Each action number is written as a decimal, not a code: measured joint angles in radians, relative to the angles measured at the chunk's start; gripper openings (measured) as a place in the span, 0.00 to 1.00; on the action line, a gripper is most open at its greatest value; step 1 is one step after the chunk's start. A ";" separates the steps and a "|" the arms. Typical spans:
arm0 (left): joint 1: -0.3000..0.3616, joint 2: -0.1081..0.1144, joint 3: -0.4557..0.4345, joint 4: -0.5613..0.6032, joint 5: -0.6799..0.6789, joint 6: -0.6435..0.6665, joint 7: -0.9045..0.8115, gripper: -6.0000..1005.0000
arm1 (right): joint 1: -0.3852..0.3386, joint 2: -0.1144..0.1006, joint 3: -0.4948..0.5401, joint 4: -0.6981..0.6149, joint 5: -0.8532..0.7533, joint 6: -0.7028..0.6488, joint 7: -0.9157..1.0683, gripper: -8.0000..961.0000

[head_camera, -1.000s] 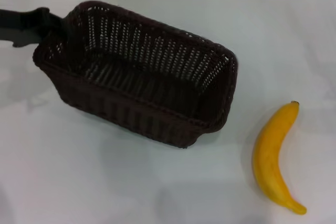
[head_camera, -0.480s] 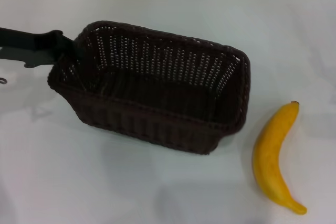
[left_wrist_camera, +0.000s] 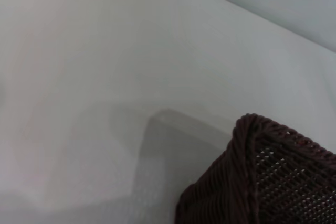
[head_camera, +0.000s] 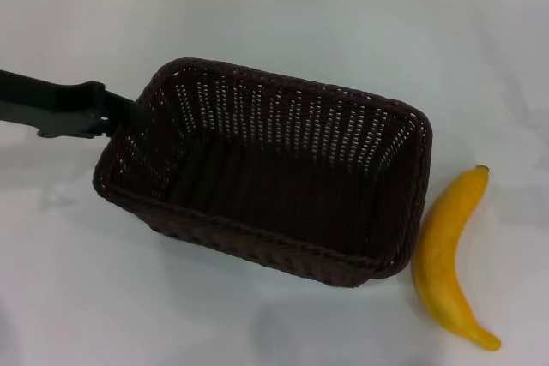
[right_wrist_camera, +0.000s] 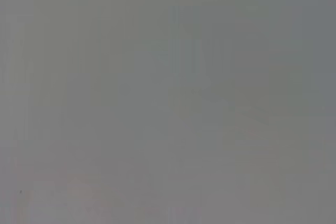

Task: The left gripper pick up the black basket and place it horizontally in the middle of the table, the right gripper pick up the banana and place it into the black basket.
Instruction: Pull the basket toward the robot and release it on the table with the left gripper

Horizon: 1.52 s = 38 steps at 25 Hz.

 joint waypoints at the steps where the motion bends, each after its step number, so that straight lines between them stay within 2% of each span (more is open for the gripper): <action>1: 0.002 0.004 0.000 0.000 0.001 0.004 0.001 0.34 | -0.001 0.000 0.000 0.000 0.000 0.000 0.000 0.90; 3: 0.003 0.017 0.000 -0.002 0.004 0.020 0.002 0.34 | -0.002 0.000 0.000 0.000 0.000 0.000 0.001 0.90; 9: -0.001 0.062 0.006 -0.023 0.021 0.075 0.000 0.56 | -0.007 0.002 0.000 0.000 0.000 0.009 0.003 0.90; 14: -0.007 0.103 0.006 -0.045 0.035 0.093 0.015 0.69 | -0.009 0.002 0.000 0.000 0.001 0.026 0.004 0.90; 17: -0.019 0.119 0.006 -0.055 0.034 0.112 0.023 0.77 | -0.010 0.002 0.000 -0.002 0.001 0.027 0.005 0.91; 19: -0.041 0.126 0.006 -0.069 0.034 0.146 0.027 0.79 | -0.010 0.002 0.000 -0.002 0.001 0.028 0.005 0.91; 23: -0.100 0.132 0.006 -0.111 0.031 0.218 0.042 0.81 | -0.008 0.002 -0.001 -0.001 0.000 0.028 0.005 0.90; 29: -0.168 0.124 0.003 -0.214 0.012 0.256 0.069 0.80 | -0.008 0.004 -0.004 -0.002 0.000 0.035 0.006 0.90; 33: -0.190 0.123 0.005 -0.262 0.005 0.266 0.084 0.80 | -0.009 0.005 -0.001 -0.007 0.000 0.049 0.007 0.90; 38: -0.188 0.130 0.003 -0.239 0.010 0.279 0.089 0.80 | -0.010 0.005 0.000 -0.008 0.000 0.051 0.016 0.90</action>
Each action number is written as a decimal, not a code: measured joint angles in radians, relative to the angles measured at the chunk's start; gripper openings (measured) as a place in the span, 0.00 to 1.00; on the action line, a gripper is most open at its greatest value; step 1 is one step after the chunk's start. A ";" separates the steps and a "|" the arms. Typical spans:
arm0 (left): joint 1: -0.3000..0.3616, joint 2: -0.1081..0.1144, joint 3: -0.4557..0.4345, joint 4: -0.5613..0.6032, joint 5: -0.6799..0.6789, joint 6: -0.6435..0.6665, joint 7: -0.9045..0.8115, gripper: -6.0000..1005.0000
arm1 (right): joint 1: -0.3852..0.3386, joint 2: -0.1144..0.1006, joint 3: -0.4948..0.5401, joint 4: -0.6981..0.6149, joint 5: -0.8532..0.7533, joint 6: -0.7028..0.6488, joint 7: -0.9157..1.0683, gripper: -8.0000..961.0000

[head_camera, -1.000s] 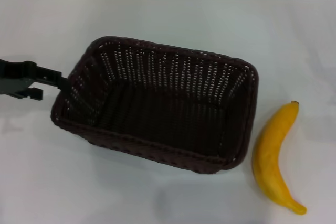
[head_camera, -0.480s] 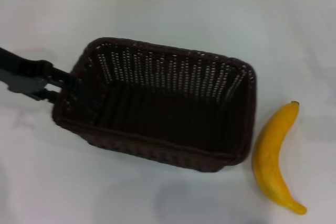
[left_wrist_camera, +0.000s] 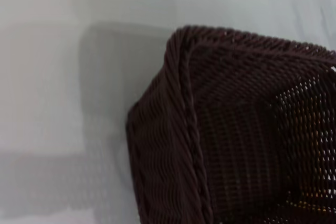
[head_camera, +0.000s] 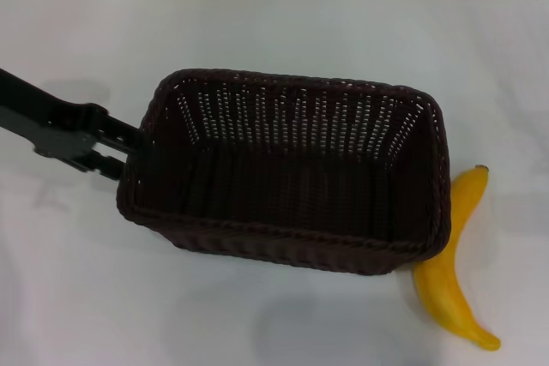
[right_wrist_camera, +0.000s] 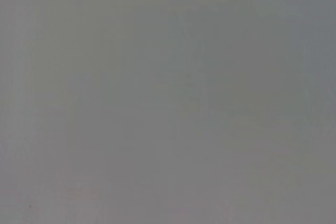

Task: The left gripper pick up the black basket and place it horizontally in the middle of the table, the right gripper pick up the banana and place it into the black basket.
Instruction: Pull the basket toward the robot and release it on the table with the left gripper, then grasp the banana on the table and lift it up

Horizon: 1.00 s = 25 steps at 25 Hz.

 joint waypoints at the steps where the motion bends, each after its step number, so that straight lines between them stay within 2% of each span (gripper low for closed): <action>1: 0.007 0.006 -0.004 0.010 0.001 0.000 0.001 0.80 | 0.000 0.000 0.000 0.000 0.000 0.000 0.001 0.90; 6: 0.053 0.047 -0.053 0.055 0.003 -0.012 0.030 0.80 | 0.004 0.000 -0.006 0.003 -0.006 -0.001 0.001 0.90; 10: 0.087 0.055 -0.173 0.114 0.000 -0.016 0.106 0.80 | -0.001 -0.006 -0.008 0.027 -0.009 -0.004 0.026 0.90; 13: 0.111 0.046 -0.295 0.169 -0.008 -0.024 0.212 0.80 | -0.028 -0.020 -0.010 0.091 -0.043 -0.022 0.113 0.90; 16: 0.132 0.026 -0.414 0.183 -0.046 -0.038 0.332 0.80 | -0.069 -0.041 -0.011 0.206 -0.137 -0.066 0.256 0.90; 19: 0.173 0.009 -0.492 0.184 -0.148 -0.054 0.469 0.80 | -0.134 -0.069 -0.009 0.416 -0.306 -0.166 0.523 0.90; 22: 0.211 -0.004 -0.520 0.184 -0.229 -0.069 0.547 0.80 | -0.187 -0.094 0.002 0.627 -0.530 -0.249 0.796 0.90; 23: 0.258 -0.021 -0.542 0.184 -0.333 -0.093 0.634 0.80 | -0.204 -0.103 0.014 0.723 -0.646 -0.267 0.931 0.91; 25: 0.293 -0.036 -0.554 0.181 -0.408 -0.106 0.688 0.80 | -0.212 -0.113 0.045 0.833 -0.816 -0.263 1.105 0.90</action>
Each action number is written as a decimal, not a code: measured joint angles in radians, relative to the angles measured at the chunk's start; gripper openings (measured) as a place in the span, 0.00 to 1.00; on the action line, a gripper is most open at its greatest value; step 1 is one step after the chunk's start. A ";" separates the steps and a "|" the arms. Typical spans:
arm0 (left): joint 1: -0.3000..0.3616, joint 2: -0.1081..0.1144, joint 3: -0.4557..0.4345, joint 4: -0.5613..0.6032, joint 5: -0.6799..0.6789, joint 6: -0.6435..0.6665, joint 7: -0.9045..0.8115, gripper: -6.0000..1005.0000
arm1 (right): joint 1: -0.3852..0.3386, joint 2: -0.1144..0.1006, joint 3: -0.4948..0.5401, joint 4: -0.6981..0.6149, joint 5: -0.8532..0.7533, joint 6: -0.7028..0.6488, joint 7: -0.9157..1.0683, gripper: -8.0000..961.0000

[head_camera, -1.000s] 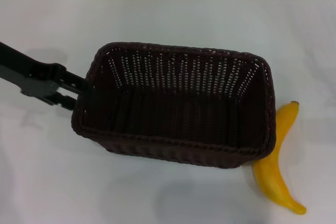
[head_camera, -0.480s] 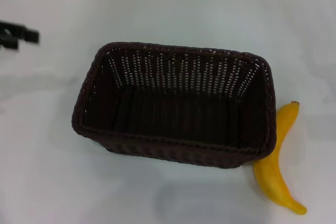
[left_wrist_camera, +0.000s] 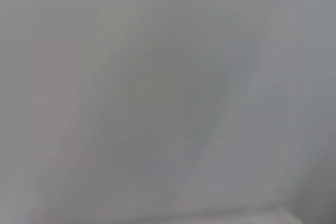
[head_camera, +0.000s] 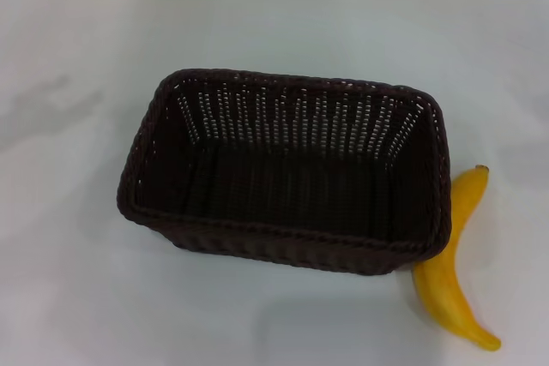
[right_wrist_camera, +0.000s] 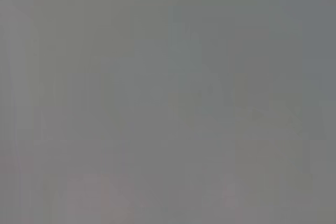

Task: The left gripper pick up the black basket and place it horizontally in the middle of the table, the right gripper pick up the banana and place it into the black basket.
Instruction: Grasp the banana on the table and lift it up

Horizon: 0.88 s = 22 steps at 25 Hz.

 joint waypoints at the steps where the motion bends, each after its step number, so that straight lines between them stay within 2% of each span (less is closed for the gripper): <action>1: 0.023 -0.010 -0.004 -0.001 -0.048 -0.008 0.036 0.80 | 0.004 -0.004 0.031 0.067 -0.125 0.034 0.120 0.90; 5: 0.092 -0.042 -0.008 -0.002 -0.186 -0.025 0.140 0.80 | 0.061 -0.017 0.114 0.232 -0.481 0.222 0.437 0.90; 8: 0.133 -0.059 -0.010 -0.010 -0.252 -0.037 0.196 0.80 | 0.123 -0.039 0.155 0.326 -0.678 0.401 0.605 0.90; 12: 0.150 -0.068 -0.011 -0.025 -0.267 -0.047 0.239 0.80 | 0.220 -0.088 0.198 0.368 -0.831 0.661 0.758 0.90; 14: 0.153 -0.070 -0.016 -0.039 -0.268 -0.048 0.260 0.80 | 0.256 -0.102 0.198 0.368 -0.867 0.751 0.801 0.90; 17: 0.153 -0.070 -0.032 -0.055 -0.269 -0.053 0.278 0.80 | 0.306 -0.101 0.177 0.367 -0.909 0.851 0.823 0.90; 22: 0.148 -0.071 -0.059 -0.075 -0.270 -0.056 0.302 0.80 | 0.348 -0.078 0.035 0.359 -0.925 0.909 0.844 0.90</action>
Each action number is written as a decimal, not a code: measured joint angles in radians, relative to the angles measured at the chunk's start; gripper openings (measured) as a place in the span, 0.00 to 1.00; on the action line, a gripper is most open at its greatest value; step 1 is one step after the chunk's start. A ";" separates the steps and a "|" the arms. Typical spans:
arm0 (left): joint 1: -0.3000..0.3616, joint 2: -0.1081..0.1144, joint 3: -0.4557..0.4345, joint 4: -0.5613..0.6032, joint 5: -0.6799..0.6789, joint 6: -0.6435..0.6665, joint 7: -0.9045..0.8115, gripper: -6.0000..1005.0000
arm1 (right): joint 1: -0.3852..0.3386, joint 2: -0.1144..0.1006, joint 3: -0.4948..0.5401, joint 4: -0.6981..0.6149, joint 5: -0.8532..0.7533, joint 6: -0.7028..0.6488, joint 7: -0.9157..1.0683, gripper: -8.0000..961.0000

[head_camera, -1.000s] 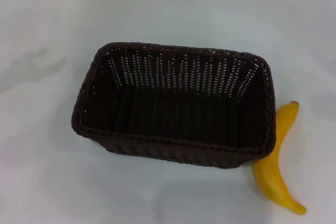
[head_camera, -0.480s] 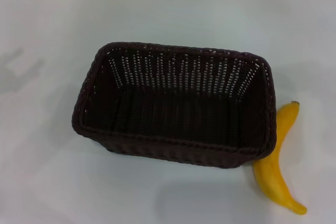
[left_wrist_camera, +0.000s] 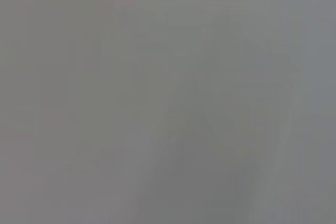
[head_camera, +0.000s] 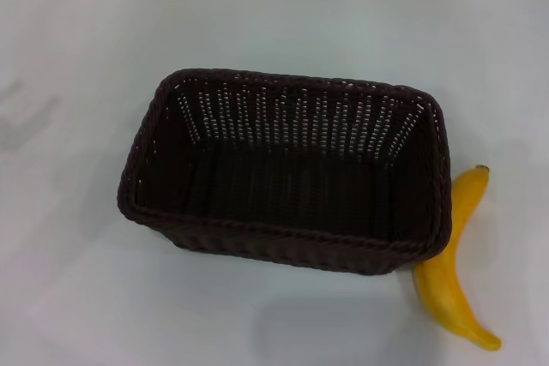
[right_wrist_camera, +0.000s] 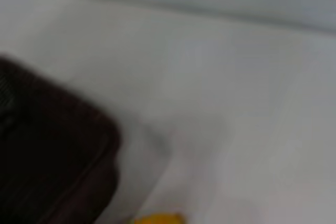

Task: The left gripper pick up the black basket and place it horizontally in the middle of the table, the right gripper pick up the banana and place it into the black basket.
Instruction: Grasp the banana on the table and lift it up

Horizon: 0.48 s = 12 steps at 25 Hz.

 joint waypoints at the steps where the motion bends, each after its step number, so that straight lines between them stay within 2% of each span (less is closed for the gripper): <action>1: 0.000 0.000 0.000 0.000 0.000 0.000 0.002 0.80 | 0.006 0.005 -0.027 -0.005 0.000 -0.001 0.004 0.90; 4: -0.001 -0.001 0.000 -0.001 0.000 0.000 0.003 0.80 | 0.032 0.033 -0.089 -0.037 -0.002 -0.004 0.009 0.90; 5: -0.002 -0.001 0.001 -0.001 0.000 0.000 0.003 0.80 | 0.045 0.051 -0.110 -0.047 -0.008 -0.006 0.010 0.90; 10: -0.002 -0.002 0.003 -0.001 -0.001 0.001 -0.002 0.80 | 0.077 0.110 -0.157 -0.054 -0.094 -0.010 -0.003 0.90; 12: -0.003 -0.003 0.003 -0.001 -0.001 0.001 -0.003 0.80 | 0.080 0.125 -0.172 -0.055 -0.117 -0.013 -0.024 0.90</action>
